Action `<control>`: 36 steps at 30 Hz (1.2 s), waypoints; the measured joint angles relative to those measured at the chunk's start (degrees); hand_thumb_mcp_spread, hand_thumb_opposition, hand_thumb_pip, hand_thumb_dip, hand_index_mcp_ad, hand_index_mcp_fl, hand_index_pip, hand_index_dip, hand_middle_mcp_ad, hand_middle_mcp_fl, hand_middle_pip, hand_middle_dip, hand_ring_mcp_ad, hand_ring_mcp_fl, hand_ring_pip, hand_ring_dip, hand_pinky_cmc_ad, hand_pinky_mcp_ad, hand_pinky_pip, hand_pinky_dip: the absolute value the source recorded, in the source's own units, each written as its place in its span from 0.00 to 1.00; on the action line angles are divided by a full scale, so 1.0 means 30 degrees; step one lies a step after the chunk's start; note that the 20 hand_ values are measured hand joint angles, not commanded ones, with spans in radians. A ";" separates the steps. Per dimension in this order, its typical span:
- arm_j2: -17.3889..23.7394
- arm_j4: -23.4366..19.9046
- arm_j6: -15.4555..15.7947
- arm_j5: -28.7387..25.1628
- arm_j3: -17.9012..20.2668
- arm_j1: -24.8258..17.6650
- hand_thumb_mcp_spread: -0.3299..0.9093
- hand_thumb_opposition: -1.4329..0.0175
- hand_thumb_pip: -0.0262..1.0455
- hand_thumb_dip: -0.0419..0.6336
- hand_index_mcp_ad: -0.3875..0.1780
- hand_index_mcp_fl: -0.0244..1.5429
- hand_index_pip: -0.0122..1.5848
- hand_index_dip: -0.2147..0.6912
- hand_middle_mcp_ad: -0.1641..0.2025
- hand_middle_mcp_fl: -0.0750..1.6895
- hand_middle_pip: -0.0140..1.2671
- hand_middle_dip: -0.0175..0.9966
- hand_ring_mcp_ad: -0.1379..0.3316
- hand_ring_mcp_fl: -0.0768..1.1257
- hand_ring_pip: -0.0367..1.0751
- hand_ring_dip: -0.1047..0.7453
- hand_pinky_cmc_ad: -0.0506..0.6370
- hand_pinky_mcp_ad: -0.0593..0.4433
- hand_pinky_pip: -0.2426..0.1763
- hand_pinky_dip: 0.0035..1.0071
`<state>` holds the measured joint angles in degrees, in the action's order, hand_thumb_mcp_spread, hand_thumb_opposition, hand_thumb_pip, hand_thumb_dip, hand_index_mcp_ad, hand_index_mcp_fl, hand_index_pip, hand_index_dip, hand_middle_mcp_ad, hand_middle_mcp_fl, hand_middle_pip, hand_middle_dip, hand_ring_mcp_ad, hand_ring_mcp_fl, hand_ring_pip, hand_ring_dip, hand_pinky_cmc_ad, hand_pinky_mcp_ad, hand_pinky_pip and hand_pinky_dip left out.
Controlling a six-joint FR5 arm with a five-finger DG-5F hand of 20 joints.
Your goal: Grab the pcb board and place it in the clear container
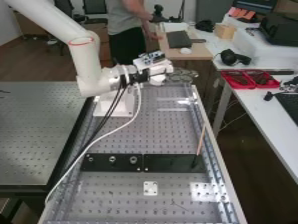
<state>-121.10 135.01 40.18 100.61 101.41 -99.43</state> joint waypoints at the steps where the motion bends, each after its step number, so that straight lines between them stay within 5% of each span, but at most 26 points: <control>1: -0.0022 0.0083 0.0034 -0.0062 -0.0030 0.0019 0.64 0.38 0.58 0.43 0.62 0.38 0.97 0.41 0.60 0.20 0.11 0.20 0.79 0.11 0.12 0.17 0.49 0.45 0.48 0.28; 5: -0.0234 0.1136 0.0287 -0.0648 -0.0315 0.0175 0.64 0.38 0.58 0.43 0.62 0.36 0.97 0.41 0.60 0.19 0.11 0.20 0.79 0.11 0.12 0.17 0.49 0.45 0.48 0.29; 9: -0.0321 0.1720 0.0408 -0.1014 -0.0414 0.0342 0.64 0.38 0.71 0.44 0.62 0.20 0.98 0.40 0.60 0.15 0.11 0.20 0.79 0.11 0.13 0.17 0.48 0.46 0.45 0.39; 15: -0.0195 0.1757 0.0255 -0.1188 -0.0136 0.0523 0.59 0.40 0.71 0.43 0.61 0.13 0.98 0.40 0.60 0.14 0.10 0.20 0.80 0.06 0.13 0.17 0.49 0.45 0.46 0.53; 25: 0.0304 0.1688 0.0025 -0.1274 0.0191 0.0664 0.57 0.42 0.71 0.43 0.61 0.07 0.98 0.40 0.61 0.13 0.10 0.20 0.82 0.06 0.12 0.17 0.49 0.46 0.43 0.61; 36: 0.4091 0.3416 0.0610 -0.1475 0.1018 0.2108 0.54 0.43 0.71 0.41 0.61 0.03 0.98 0.40 0.60 0.11 0.10 0.20 0.81 0.06 0.13 0.17 0.49 0.46 0.40 0.67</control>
<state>-108.82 145.26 42.01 96.18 104.47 -93.11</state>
